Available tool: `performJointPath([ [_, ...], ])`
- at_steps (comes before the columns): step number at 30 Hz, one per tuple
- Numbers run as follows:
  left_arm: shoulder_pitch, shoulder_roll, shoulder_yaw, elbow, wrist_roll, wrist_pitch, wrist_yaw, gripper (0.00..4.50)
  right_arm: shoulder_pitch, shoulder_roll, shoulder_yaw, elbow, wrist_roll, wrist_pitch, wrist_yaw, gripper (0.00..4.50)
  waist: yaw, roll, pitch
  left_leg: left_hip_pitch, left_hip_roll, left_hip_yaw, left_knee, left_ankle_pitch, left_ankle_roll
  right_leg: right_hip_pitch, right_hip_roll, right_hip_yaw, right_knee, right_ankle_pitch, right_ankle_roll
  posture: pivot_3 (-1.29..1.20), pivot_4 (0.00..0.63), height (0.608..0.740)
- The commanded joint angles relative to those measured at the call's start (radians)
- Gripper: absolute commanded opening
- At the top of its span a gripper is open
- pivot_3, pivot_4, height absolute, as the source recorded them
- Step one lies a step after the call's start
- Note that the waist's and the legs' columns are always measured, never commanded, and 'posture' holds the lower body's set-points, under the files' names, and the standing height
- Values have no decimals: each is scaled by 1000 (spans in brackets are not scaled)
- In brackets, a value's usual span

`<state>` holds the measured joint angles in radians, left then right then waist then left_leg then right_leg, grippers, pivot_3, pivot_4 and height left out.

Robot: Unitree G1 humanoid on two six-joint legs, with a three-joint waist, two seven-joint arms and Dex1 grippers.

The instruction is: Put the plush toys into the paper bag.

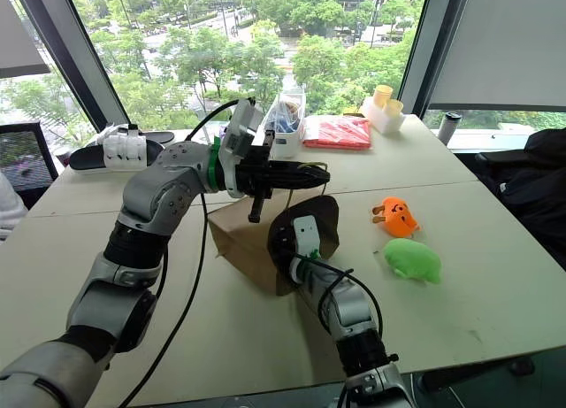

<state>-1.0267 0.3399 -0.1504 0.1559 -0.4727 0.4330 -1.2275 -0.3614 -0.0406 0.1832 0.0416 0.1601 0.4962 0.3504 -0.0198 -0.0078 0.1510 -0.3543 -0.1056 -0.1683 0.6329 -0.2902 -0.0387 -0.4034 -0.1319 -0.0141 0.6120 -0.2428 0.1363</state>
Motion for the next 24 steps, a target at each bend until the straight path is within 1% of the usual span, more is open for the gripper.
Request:
performJointPath([
  [1, -1, 11, -9, 60, 68, -83, 10, 63, 43, -51, 4, -272, 32, -30, 58, 0, 1, 0, 0, -1, 0, 0, 0, 0, 0, -1, 0, 0, 0, 0, 0, 0, 150, 740],
  [3, 0, 9, -12, 96, 95, -111, 19, 63, 90, -90, -28, -408, 72, 18, 68, 0, 4, 0, 0, -2, 0, 0, 0, 0, 0, -2, 0, 0, 0, 0, 0, 0, 150, 740],
  [7, 2, 2, -14, 127, 115, -139, 18, 63, 143, -148, -98, -572, 138, 129, 58, 0, 7, -1, 0, -1, 0, 0, 0, 0, 0, -1, 0, 0, 0, 0, 0, 0, 150, 740],
  [10, -2, -5, -6, 145, 120, -145, 20, 63, 199, -219, -177, -703, 223, 233, 76, 0, 8, -1, 0, -1, 0, 0, 0, 0, 0, -1, 0, 1, 0, 0, 0, 0, 150, 740],
  [11, -5, -6, -2, 153, 119, -145, 21, 63, 218, -241, -239, -741, 277, 276, 80, 0, 8, -1, 0, -1, 0, 0, 0, 0, 0, 0, 0, 0, -1, 0, 0, 0, 150, 740],
  [13, -13, -8, 4, 170, 117, -149, 17, 63, 224, -252, -402, -774, 394, 345, 44, 0, 9, -1, 0, -2, 0, 0, 0, 0, 0, 0, 0, 0, -1, 0, 0, 0, 150, 740],
  [14, -15, -8, 5, 174, 117, -151, 16, 22, 214, -251, -473, -769, 423, 354, 13, 259, 10, -1, 0, -1, 0, 0, 0, 0, 0, 0, 0, 0, -1, 0, 0, 0, 150, 740],
  [16, -19, -11, 4, 188, 119, -159, 14, 0, 192, -275, -583, -746, 461, 354, -23, 969, 10, -1, 0, -1, 0, 0, 0, -1, 2, 1, 0, 0, -1, 0, 0, 0, 150, 740],
  [17, -21, -12, 4, 196, 121, -165, 13, 0, 178, -291, -628, -730, 466, 356, -46, 1374, 10, -1, 0, -1, 0, 0, 0, -1, 3, 1, 0, 1, -1, 0, 0, 0, 150, 740],
  [18, -22, -14, 3, 203, 123, -169, 12, 0, 169, -306, -663, -716, 472, 356, -61, 1930, 9, -1, 0, -1, 0, 0, 0, -2, 4, 1, 0, 1, -1, 0, 0, 0, 150, 740],
  [19, -23, -16, 3, 209, 124, -173, 11, 0, 163, -320, -684, -704, 470, 357, -78, 2382, 9, -1, 0, -1, 0, 0, 0, -2, 5, 1, 0, 1, -1, 0, 0, 0, 150, 740],
  [20, -23, -18, 4, 212, 124, -173, 12, 0, 165, -341, -695, -692, 456, 361, -89, 2931, 9, -1, 0, 0, 0, 0, 0, -2, 5, 1, 0, 1, -1, 0, 0, 0, 150, 740],
  [21, -24, -20, 4, 216, 124, -174, 11, 0, 177, -373, -685, -679, 422, 363, -96, 3343, 9, -1, 0, 0, 0, 1, 0, -2, 5, 1, 0, 1, -1, 0, 0, 0, 150, 740],
  [23, -25, -26, 6, 219, 124, -174, 14, 0, 225, -469, -622, -642, 332, 395, -106, 4458, 9, -1, 0, -1, 0, 1, 0, -2, 5, 1, 0, 1, -1, 0, 0, 0, 150, 740],
  [24, -27, -30, 8, 224, 123, -173, 16, 0, 242, -509, -586, -619, 289, 397, -112, 4485, 9, -2, 0, -1, 0, 1, 0, -2, 4, 0, 0, 1, -1, 0, 0, 0, 150, 740],
])
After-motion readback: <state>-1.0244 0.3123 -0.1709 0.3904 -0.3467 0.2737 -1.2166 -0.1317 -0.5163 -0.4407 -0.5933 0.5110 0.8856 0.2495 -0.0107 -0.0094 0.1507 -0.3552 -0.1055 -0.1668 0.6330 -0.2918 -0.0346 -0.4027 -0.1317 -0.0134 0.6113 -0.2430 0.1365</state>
